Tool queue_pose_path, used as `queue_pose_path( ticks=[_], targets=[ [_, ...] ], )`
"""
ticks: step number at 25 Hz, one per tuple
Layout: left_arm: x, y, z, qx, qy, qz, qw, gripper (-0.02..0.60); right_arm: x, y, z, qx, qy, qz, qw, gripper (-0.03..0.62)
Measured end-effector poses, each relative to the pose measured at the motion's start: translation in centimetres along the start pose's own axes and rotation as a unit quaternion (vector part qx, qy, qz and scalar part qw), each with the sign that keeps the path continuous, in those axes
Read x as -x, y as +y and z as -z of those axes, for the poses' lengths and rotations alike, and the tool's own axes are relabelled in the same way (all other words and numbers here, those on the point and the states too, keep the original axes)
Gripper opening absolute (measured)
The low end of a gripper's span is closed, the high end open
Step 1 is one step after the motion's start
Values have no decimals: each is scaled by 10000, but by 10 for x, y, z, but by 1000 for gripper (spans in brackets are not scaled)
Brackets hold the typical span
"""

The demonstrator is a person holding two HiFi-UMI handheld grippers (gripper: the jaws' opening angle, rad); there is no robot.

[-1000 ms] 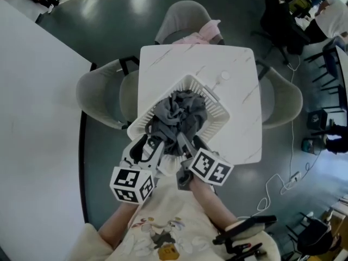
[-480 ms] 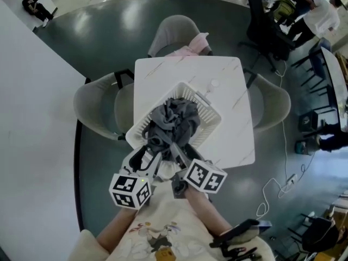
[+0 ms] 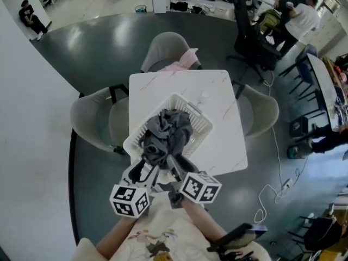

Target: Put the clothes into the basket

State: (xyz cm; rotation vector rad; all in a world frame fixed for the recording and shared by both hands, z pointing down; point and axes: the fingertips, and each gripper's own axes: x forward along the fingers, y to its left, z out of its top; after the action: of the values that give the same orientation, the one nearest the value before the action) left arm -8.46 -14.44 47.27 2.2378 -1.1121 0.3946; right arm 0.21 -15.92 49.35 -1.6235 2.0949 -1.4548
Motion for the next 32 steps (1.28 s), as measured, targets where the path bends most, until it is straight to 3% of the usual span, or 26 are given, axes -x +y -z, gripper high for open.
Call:
queue_pose_path(
  ticks=[5,15,22,32],
  targets=[
    [17,-4,8,63,-102,111,9999,168,18,5,8,300,-159,265,9991,87],
    [70,-12,34,517,-246,319,9979,18,67,38,25,1028,-851,448,9900,51],
    [79,-20,54,613,-205,481,9967,10,83,38,36,1397,-919,543,9844,51],
    [81,-53,60,666,-390,104,9970,11,106,18,28,1549,-825,359,9838,51]
  ],
)
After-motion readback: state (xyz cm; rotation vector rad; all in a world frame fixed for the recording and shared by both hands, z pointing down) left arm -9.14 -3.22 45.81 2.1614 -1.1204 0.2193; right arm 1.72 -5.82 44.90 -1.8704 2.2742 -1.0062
